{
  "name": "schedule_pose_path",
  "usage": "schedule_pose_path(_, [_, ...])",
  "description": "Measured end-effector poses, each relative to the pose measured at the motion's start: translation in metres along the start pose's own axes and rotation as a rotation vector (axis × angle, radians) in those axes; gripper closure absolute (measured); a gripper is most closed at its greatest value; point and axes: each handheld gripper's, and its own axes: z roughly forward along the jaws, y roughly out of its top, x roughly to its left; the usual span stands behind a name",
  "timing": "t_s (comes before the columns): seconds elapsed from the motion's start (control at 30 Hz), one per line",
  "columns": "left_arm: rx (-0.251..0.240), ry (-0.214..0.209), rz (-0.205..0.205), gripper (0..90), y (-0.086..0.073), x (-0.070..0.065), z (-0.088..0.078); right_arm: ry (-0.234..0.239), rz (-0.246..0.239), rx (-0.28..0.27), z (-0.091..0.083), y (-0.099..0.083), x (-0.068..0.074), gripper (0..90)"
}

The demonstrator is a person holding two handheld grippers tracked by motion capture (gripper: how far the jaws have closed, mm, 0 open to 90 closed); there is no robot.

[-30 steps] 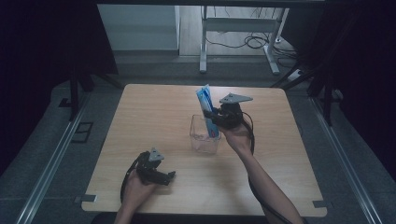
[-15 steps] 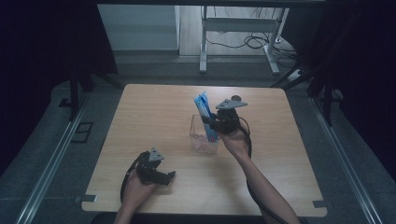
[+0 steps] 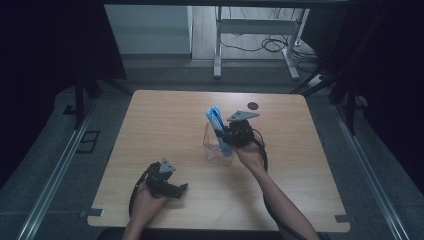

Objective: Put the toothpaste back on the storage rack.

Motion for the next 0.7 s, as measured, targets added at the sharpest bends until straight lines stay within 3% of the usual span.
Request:
schedule_pose_path(0.27, [0.0,0.0,0.0,0.0,0.0,0.0,0.0,0.02,0.009,0.028,0.0028,-0.0006,0.0004,68.7])
schedule_pose_path(0.33, [0.0,0.0,0.0,0.0,0.0,-0.0001,0.0,0.003,-0.006,0.07,0.0066,-0.0018,0.0016,68.3])
schedule_pose_path(0.7, [0.0,-0.001,0.0,0.0,0.0,-0.0001,0.0,0.008,0.015,0.072,0.0095,-0.0052,0.0001,66.8])
